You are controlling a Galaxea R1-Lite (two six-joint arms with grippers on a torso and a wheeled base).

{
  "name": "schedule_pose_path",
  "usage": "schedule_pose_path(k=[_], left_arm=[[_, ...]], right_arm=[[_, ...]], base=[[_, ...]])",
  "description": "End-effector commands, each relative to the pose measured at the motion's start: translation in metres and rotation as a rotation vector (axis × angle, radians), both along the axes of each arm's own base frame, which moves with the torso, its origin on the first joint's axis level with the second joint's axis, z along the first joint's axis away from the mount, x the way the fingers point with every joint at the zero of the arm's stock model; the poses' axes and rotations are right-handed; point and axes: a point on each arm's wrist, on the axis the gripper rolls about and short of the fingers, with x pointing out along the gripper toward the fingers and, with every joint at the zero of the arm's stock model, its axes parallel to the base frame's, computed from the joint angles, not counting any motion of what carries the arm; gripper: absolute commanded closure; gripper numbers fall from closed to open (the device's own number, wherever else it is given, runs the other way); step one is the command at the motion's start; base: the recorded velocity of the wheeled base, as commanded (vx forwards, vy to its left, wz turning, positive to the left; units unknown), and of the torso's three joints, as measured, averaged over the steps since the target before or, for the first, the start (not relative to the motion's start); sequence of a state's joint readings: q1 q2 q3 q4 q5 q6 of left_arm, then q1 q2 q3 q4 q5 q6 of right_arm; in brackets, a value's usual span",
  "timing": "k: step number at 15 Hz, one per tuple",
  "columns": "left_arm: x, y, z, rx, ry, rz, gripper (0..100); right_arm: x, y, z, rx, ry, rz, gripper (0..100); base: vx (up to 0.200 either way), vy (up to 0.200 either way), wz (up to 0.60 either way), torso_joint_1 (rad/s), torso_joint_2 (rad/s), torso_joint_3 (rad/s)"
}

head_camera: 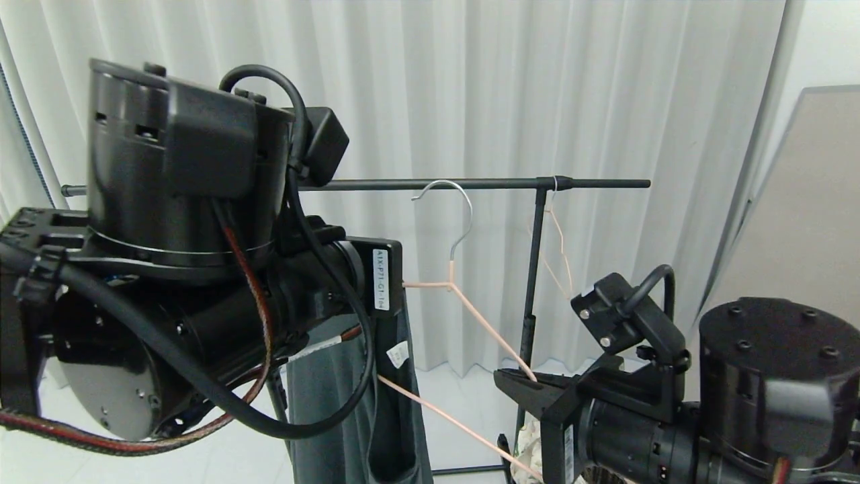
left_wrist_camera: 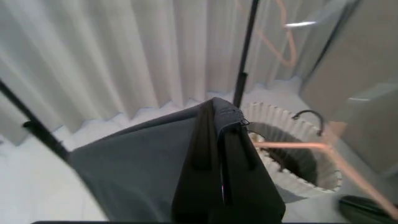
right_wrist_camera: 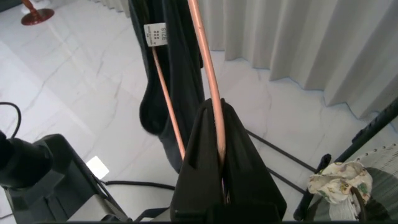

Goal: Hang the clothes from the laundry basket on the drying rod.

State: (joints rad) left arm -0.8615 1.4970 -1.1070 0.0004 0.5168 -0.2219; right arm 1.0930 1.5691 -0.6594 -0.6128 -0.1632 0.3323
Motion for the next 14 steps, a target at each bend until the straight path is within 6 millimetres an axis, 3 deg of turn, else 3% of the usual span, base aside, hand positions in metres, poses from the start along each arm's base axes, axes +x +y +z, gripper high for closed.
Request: schedule_pose_path(k=[1, 8, 14], left_arm=[[-0.007, -0.007, 0.005, -0.032, -0.005, -0.029, 100], [-0.025, -0.025, 0.032, -0.140, -0.046, -0.119, 100], [-0.031, -0.013, 0.025, -0.093, -0.010, -0.106, 100]], right_arm=[[0.005, 0.013, -0.007, -0.018, 0.012, 0.005, 100], [0.006, 0.032, -0.001, 0.031, 0.025, 0.018, 100], [0.010, 0.016, 0.018, 0.118, 0.025, -0.052, 100]], base=[[0.000, 0.000, 0.00, 0.000, 0.00, 0.000], [0.000, 0.000, 0.00, 0.000, 0.00, 0.000], [0.000, 0.000, 0.00, 0.000, 0.00, 0.000]])
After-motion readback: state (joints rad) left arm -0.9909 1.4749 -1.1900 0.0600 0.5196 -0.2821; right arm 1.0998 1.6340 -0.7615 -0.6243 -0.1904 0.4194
